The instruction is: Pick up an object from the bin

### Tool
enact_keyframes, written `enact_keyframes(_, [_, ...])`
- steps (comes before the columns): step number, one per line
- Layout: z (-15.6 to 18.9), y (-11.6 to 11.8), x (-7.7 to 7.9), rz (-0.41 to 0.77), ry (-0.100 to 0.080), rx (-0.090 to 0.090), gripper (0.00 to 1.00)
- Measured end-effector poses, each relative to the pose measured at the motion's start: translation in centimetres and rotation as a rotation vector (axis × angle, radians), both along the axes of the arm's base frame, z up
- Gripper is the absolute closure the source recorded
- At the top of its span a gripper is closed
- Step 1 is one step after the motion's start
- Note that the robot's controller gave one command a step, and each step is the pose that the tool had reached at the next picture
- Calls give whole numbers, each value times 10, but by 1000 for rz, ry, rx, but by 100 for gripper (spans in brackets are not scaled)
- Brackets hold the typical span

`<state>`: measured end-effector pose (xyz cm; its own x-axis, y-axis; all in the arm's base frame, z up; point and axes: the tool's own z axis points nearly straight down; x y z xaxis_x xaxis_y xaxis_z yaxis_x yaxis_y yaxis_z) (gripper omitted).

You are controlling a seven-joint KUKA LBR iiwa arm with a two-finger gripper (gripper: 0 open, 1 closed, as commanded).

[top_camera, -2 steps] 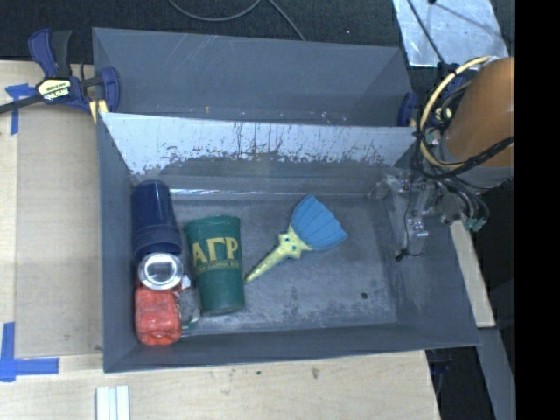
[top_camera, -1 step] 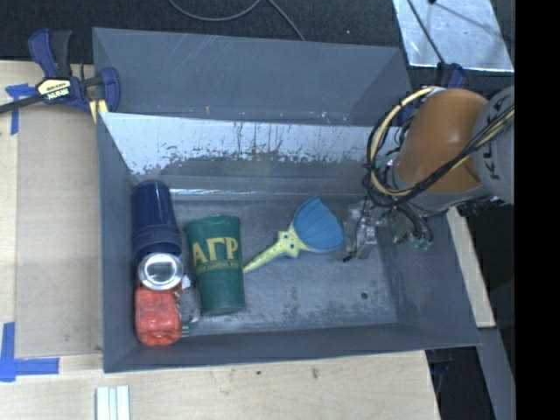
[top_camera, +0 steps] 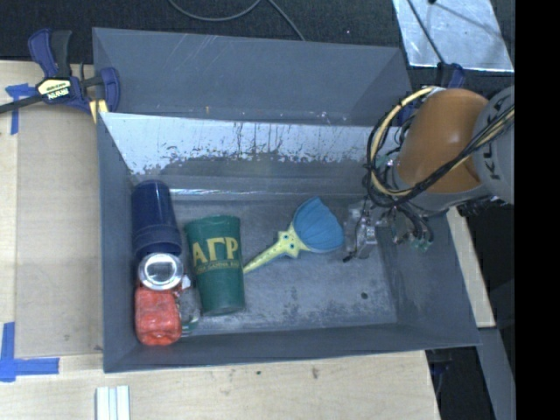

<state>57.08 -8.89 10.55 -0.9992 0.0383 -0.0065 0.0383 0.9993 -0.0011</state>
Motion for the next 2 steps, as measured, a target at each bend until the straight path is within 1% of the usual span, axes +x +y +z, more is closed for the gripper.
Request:
enact_keyframes(1, [-34, 77, 55, 221, -8, 0, 0])
enact_keyframes(2, [-34, 75, 54, 220, -7, -2, 100])
